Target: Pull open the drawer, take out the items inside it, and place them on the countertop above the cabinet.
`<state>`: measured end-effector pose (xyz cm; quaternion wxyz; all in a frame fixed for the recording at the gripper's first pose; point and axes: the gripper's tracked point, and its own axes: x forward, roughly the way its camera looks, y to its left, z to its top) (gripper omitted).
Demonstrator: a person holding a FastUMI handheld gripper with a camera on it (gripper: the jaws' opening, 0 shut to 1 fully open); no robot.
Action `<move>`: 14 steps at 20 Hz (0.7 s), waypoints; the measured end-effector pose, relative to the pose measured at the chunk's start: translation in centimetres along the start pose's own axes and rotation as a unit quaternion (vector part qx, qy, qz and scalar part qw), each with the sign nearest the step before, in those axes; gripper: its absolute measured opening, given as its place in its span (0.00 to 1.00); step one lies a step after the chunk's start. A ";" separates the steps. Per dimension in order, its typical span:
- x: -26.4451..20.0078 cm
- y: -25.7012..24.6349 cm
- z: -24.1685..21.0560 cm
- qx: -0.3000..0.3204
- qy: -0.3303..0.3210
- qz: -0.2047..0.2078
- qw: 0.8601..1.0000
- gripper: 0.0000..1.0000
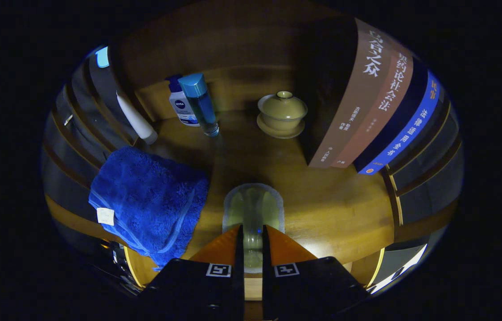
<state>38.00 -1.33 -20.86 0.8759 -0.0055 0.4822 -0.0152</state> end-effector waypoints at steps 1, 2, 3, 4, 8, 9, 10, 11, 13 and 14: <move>-0.1 -0.1 0.2 -0.006 -0.002 0.000 1.000 0.21; 0.3 0.0 0.2 -0.007 -0.005 0.003 1.000 0.24; 0.3 -0.1 0.3 -0.004 -0.006 0.004 1.000 0.27; 0.2 -0.1 0.3 -0.003 -0.007 0.002 1.000 0.39; -0.2 -0.1 -0.1 -0.009 -0.015 0.000 1.000 0.86; -0.5 0.0 -0.1 -0.006 -0.020 0.004 1.000 0.97; -1.1 0.3 -0.1 -0.002 -0.028 0.009 1.000 0.98; -1.6 0.7 0.1 0.001 -0.041 0.019 0.999 0.98; -2.8 1.6 1.0 -0.001 -0.086 0.042 0.995 0.98; -3.8 1.7 1.3 -0.005 -0.112 0.051 0.992 0.98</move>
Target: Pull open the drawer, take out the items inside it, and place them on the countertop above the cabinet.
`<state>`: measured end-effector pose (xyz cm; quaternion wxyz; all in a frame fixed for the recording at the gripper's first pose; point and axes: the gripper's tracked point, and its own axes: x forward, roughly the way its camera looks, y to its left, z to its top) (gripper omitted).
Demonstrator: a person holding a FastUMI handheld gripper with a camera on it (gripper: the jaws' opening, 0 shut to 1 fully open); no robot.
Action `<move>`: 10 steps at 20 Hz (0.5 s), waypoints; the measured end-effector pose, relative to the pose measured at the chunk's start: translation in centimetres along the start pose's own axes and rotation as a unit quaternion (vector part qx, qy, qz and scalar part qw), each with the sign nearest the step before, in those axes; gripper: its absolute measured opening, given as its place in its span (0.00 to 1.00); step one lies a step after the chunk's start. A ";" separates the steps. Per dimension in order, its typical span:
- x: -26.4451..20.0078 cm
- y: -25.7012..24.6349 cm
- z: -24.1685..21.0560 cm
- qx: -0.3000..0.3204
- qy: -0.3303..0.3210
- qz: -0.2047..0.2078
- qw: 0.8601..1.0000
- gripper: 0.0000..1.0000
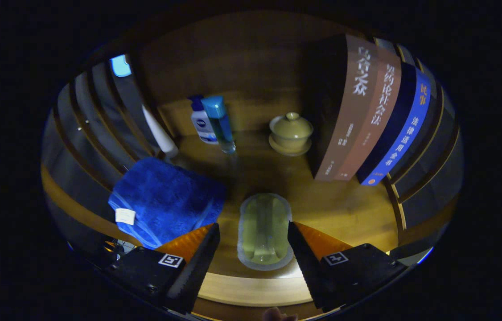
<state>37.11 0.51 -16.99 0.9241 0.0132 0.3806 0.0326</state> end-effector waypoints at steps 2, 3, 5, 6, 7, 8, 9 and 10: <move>-2.0 0.7 0.4 -0.012 -0.047 0.013 0.999 0.98; -3.1 1.1 0.3 -0.018 -0.069 0.020 0.997 0.98; -5.6 1.7 0.3 -0.021 -0.120 0.028 0.992 0.98; -6.8 1.9 0.1 -0.012 -0.145 0.030 0.989 0.98; -8.3 2.3 0.0 0.007 -0.172 0.041 0.984 0.98; -9.8 2.9 -0.2 0.014 -0.200 0.057 0.978 0.99; -11.3 3.2 -0.6 0.012 -0.228 0.059 0.972 0.99; -12.8 2.9 -0.9 -0.005 -0.254 0.045 0.966 0.99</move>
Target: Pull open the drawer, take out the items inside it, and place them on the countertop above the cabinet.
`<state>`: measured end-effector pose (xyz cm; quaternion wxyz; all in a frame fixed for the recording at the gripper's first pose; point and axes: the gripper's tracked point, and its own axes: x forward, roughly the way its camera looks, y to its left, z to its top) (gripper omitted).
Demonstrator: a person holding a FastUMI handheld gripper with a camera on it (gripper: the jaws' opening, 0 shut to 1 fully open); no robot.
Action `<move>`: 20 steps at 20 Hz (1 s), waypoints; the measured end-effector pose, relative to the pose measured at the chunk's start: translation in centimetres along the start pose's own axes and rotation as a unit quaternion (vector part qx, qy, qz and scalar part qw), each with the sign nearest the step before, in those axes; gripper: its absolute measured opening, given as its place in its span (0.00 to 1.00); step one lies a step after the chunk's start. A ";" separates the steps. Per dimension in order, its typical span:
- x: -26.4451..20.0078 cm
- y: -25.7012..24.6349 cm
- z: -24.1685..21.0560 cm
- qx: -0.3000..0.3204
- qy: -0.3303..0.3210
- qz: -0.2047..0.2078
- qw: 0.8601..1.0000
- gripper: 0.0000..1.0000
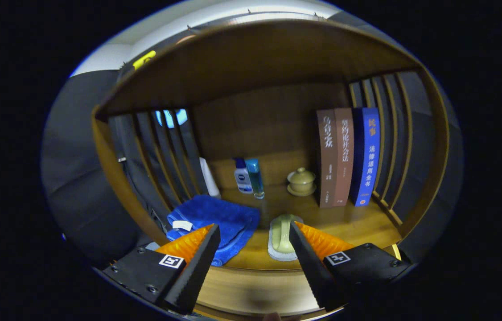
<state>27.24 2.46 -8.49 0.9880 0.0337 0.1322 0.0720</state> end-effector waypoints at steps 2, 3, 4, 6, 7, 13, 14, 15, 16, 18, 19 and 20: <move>-3.1 -0.8 1.1 -0.048 -0.058 -0.031 0.997 0.99; -4.9 -0.7 1.2 -0.062 -0.081 -0.043 0.994 0.99; -6.6 -0.2 0.9 -0.062 -0.098 -0.045 0.992 0.99; -9.8 1.1 -0.5 -0.052 -0.118 -0.043 0.991 0.99; -11.1 1.2 -1.1 -0.045 -0.128 -0.045 0.990 0.99; -15.5 2.6 -7.6 0.002 -0.132 -0.029 0.991 0.99; -15.5 2.2 -8.7 0.001 -0.129 -0.038 0.991 0.98; -15.7 2.1 -9.7 0.002 -0.129 -0.043 0.991 0.99; -15.6 2.4 -10.6 0.002 -0.129 -0.041 0.991 0.99; -15.7 1.8 -12.8 -0.010 -0.121 -0.053 0.991 0.99; -15.7 1.5 -13.7 -0.012 -0.123 -0.058 0.991 0.99; -15.7 1.6 -14.7 -0.015 -0.125 -0.059 0.990 0.99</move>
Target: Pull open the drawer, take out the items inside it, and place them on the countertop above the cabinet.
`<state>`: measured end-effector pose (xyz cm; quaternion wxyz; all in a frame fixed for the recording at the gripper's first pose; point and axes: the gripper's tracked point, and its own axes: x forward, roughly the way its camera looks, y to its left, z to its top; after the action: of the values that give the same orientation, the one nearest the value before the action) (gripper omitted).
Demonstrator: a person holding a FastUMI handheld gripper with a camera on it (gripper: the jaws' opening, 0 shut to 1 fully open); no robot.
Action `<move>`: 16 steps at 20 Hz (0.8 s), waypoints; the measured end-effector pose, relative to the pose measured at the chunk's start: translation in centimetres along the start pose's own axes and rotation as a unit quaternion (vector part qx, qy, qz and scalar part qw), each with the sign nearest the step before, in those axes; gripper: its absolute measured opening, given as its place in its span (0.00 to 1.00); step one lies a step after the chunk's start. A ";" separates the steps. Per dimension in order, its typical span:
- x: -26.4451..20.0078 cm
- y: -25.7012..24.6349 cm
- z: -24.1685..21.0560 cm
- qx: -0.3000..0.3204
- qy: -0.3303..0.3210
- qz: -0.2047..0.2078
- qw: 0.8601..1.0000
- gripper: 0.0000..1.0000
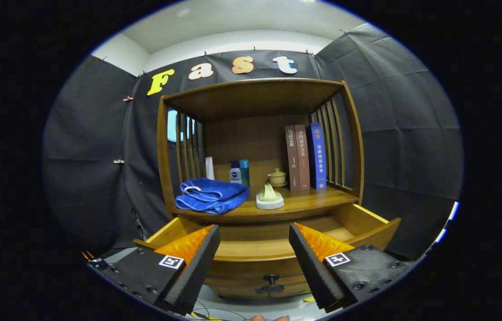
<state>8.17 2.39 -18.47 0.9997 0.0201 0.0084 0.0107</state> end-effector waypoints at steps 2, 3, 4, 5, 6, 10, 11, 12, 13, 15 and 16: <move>-0.5 -0.3 -2.1 -0.010 -0.006 -0.006 1.000 0.99; -0.6 -0.4 -3.1 -0.016 -0.008 -0.010 1.000 0.99; -0.5 -0.6 -4.3 -0.021 -0.004 -0.012 1.000 0.99; -0.3 -0.8 -5.5 -0.024 0.002 -0.017 1.000 0.98; -0.2 -0.9 -6.6 -0.025 0.011 -0.017 0.999 0.99; 0.4 -1.5 -9.8 -0.024 0.032 -0.021 0.999 0.99; 0.6 -1.6 -10.5 -0.022 0.037 -0.021 0.999 0.99; 0.7 -1.8 -11.1 -0.020 0.042 -0.021 0.999 0.99; 0.9 -2.1 -11.7 -0.017 0.048 -0.023 0.998 0.99; 1.2 -2.6 -12.7 -0.010 0.058 -0.029 0.998 0.99; 1.5 -2.8 -12.7 -0.007 0.059 -0.031 0.998 0.99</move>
<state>9.52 0.14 -31.34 0.9975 0.0117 0.0676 -0.0188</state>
